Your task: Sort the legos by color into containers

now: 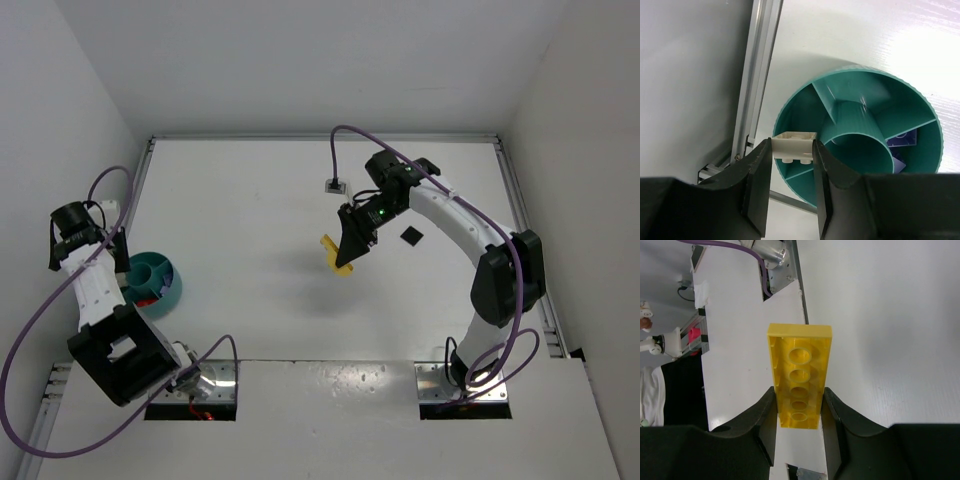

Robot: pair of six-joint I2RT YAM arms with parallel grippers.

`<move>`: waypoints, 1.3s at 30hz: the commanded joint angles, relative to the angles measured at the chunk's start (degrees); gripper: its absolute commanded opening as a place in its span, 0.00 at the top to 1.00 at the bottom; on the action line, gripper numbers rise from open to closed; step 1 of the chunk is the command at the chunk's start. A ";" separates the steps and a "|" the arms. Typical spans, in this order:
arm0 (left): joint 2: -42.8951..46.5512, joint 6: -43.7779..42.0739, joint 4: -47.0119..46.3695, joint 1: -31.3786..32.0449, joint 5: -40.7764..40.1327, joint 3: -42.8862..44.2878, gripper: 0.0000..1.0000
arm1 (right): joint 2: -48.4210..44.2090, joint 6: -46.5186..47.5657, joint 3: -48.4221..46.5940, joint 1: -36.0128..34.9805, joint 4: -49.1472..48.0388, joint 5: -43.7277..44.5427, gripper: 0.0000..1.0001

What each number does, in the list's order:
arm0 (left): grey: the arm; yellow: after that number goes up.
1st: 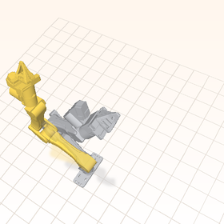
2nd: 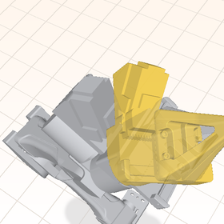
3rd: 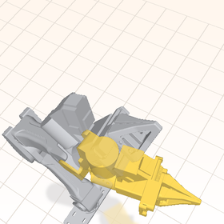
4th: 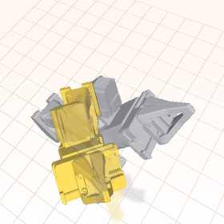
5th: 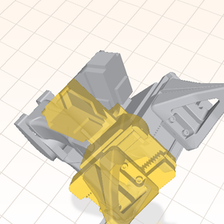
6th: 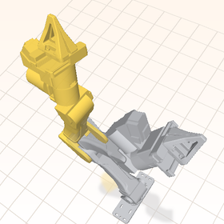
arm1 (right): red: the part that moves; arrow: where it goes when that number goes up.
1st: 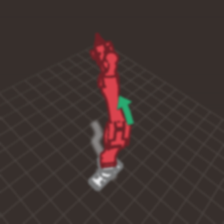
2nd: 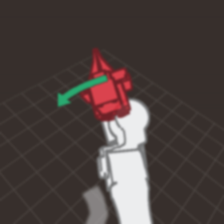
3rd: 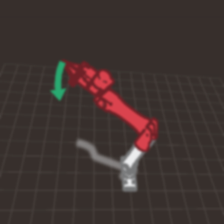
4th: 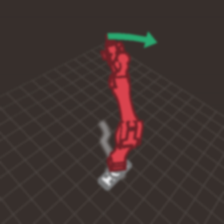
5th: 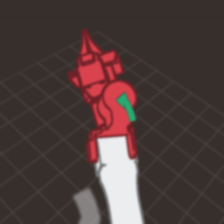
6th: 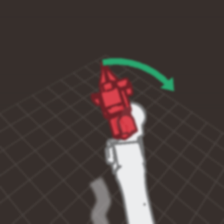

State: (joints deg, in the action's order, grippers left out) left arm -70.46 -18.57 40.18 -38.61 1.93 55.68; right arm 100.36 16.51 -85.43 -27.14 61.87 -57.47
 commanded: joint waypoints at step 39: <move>3.93 -25.29 32.76 25.42 85.59 8.65 0.25 | 0.37 -4.21 -1.67 -0.64 -3.33 -28.40 1.00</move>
State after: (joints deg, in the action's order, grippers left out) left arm -65.14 -44.53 72.75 -16.21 76.99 63.07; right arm 100.36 11.11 -84.29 -27.31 58.85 -81.34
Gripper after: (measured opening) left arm 0.746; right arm 0.360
